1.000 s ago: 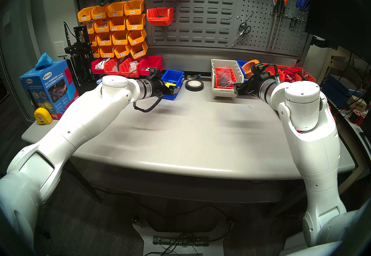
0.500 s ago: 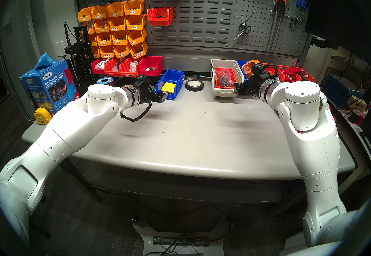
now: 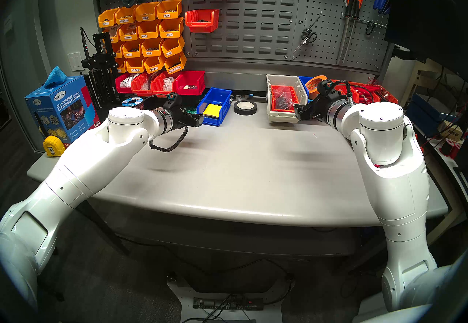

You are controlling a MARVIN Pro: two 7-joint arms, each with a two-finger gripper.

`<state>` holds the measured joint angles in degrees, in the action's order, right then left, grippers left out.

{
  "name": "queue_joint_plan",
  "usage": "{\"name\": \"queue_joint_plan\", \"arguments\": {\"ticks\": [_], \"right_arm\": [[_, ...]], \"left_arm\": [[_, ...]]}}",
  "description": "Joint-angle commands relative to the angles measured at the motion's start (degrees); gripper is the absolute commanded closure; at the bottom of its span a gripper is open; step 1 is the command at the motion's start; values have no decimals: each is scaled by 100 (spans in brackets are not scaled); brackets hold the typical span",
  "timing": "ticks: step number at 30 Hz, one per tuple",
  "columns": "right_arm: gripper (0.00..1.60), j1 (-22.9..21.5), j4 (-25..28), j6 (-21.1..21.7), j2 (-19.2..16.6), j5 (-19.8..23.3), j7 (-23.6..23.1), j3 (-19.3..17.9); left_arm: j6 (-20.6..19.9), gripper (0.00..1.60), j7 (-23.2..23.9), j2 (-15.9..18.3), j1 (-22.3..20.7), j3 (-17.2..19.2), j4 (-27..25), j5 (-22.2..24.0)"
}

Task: Hang all the unorganized tool boxes onto the wall

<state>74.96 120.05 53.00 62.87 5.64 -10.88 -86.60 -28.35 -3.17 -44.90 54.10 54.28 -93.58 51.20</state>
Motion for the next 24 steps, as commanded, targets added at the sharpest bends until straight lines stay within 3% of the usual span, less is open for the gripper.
{"name": "queue_joint_plan", "arguments": {"ticks": [1, 8, 14, 24], "right_arm": [[0, -72, 56, -14, 13, 14, -9, -11], [0, -72, 56, -14, 13, 14, -9, -11], [0, -70, 55, -16, 13, 13, -8, -11], [0, -67, 54, -18, 12, 11, -6, -10]], "left_arm": [[14, 0, -162, -138, -97, 85, -168, 36], [-1, 0, -434, 143, 195, 235, -512, 130], [329, 0, 336, 789, 548, 356, -634, 296], [436, 0, 1360, 1396, 1226, 1131, -963, 178]]}}
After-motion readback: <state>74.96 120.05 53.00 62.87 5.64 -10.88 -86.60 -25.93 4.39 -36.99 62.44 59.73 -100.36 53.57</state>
